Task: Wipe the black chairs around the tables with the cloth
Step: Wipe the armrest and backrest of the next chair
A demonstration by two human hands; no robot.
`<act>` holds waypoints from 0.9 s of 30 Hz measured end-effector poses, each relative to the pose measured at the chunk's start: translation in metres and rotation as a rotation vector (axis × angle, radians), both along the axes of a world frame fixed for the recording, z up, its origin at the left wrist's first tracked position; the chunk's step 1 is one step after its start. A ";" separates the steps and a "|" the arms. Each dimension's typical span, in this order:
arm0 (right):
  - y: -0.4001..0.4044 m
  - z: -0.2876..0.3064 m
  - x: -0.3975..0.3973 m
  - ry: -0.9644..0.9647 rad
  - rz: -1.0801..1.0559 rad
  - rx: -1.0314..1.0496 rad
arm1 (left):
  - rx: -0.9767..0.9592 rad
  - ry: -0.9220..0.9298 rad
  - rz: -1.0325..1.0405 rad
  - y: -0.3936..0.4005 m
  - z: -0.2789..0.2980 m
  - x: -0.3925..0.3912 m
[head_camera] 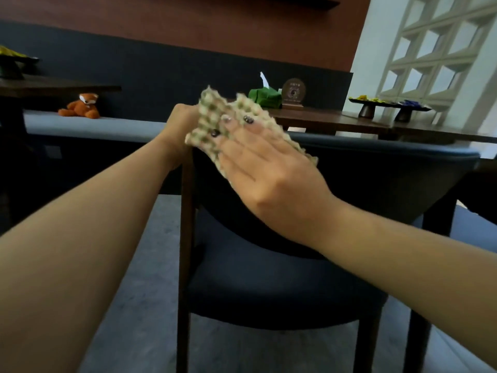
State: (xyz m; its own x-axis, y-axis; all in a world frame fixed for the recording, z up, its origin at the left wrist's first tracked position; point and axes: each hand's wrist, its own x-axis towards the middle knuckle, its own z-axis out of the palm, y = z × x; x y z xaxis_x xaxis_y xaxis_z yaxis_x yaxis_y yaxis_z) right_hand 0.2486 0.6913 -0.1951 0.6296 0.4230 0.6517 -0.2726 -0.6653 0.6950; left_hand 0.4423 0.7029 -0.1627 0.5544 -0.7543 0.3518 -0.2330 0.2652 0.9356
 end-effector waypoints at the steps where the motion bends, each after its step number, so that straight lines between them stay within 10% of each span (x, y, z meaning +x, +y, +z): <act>1: -0.002 -0.009 0.004 0.011 0.005 0.001 | -0.005 0.073 -0.038 0.002 0.000 0.001; 7: -0.014 -0.103 0.002 0.485 -0.300 -0.054 | -0.024 0.035 -0.166 0.007 -0.005 0.009; 16: 0.005 -0.008 0.042 -0.040 -0.171 -0.057 | -0.168 0.487 -0.568 0.012 0.001 0.006; 23: 0.004 -0.088 0.063 0.663 -0.637 -0.182 | -0.023 0.064 -0.256 0.006 0.001 0.013; 27: 0.014 -0.057 0.081 0.497 -0.593 -0.012 | -0.054 0.083 -0.251 0.004 0.001 0.011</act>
State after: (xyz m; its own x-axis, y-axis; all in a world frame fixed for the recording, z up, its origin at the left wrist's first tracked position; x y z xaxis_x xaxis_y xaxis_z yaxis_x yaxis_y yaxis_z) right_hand 0.3293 0.7055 -0.2521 0.9703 -0.0708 0.2313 -0.2353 -0.4971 0.8352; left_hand 0.4534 0.7074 -0.1616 0.3810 -0.8530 0.3567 -0.0765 0.3554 0.9316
